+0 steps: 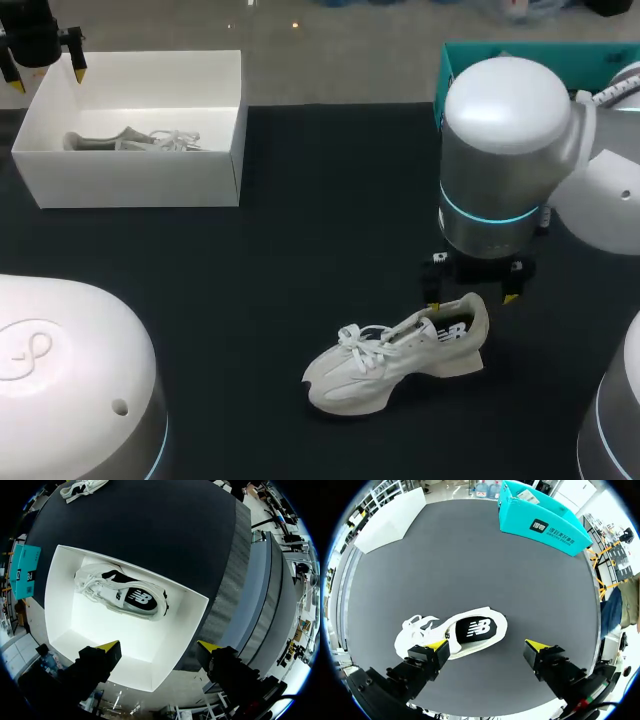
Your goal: Take the shoe out of the shoebox, open the shoe tongue, remove and reinsert the insole, then place the shoe into the shoebox
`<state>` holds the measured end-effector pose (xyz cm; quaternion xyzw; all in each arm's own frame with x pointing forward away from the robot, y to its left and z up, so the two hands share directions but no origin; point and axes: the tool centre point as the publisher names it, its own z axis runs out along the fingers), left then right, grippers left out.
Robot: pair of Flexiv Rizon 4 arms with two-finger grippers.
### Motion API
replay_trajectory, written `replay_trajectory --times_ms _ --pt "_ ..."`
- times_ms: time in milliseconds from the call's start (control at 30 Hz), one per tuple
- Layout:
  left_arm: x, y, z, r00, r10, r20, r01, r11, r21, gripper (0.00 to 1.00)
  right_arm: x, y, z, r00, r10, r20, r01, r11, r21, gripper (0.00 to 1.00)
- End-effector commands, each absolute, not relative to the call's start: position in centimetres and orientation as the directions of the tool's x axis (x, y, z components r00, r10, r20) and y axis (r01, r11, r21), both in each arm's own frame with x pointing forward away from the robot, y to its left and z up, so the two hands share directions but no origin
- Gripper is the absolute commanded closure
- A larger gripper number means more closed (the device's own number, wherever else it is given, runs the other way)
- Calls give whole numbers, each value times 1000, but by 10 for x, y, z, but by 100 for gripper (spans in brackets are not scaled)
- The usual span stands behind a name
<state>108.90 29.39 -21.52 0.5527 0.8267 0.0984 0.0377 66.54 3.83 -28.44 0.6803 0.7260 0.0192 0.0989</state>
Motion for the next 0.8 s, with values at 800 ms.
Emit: replay_trajectory --times_ms 800 --pt "1087 294 -215 -387 921 48 906 370 208 0 637 -42 -289 -968 -91 234 54 834 549 0"
